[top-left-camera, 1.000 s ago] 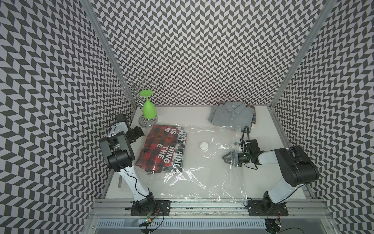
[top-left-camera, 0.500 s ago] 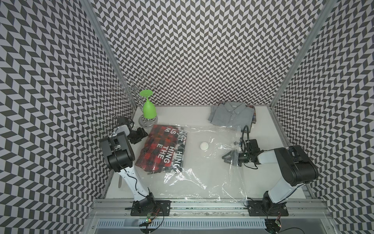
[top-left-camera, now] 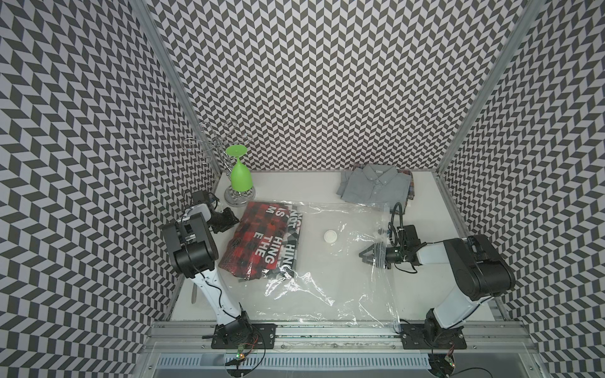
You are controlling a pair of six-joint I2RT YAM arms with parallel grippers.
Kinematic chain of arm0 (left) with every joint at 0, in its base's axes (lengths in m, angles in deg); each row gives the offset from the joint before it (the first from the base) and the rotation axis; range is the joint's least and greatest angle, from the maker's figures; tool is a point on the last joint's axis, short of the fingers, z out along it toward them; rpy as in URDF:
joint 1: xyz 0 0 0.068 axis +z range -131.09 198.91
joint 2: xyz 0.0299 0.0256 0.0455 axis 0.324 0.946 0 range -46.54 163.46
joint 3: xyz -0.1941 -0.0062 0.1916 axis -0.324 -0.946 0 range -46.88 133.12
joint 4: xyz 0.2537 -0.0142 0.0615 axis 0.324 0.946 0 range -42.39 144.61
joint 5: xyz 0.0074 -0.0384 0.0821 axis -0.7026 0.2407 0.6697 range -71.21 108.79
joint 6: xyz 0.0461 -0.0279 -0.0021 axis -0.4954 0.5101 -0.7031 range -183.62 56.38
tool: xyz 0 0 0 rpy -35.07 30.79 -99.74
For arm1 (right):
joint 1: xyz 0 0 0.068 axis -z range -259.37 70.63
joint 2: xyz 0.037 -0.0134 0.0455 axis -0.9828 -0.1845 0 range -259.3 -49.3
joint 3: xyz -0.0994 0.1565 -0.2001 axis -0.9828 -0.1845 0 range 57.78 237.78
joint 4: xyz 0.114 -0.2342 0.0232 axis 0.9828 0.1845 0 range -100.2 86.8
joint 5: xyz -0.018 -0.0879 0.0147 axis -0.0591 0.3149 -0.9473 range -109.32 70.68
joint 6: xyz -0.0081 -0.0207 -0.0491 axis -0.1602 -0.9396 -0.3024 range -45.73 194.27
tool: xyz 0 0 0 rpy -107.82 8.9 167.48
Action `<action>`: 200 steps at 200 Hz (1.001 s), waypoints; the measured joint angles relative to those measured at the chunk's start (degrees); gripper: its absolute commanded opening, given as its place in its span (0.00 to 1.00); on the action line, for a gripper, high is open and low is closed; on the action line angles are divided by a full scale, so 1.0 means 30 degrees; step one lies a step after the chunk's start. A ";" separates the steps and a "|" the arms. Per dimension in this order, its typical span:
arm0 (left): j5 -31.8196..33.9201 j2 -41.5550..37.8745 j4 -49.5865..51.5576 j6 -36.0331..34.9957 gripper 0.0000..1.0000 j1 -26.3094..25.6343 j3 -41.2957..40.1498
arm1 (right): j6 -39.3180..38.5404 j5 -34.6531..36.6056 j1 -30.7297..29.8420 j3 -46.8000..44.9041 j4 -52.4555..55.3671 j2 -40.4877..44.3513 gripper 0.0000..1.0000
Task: Take the shirt out of the vacuum bag
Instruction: Adjust the vacuum bag at the center of the board.
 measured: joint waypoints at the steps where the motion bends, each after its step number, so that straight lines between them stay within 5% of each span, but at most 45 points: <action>1: -0.0007 0.0000 0.0000 -0.0015 0.23 0.0000 0.0000 | -0.0007 0.0000 0.0000 0.0000 0.0000 0.0000 0.46; 69: -0.0036 0.0000 -0.0058 0.0109 0.01 0.0000 -0.0284 | -0.0168 0.0000 -0.0058 0.0022 0.0131 0.0000 0.45; 200: -0.1647 -0.6054 -0.0029 0.1056 0.00 0.0000 -0.4670 | -0.0168 0.0138 -0.0080 0.0102 0.0415 0.0044 0.43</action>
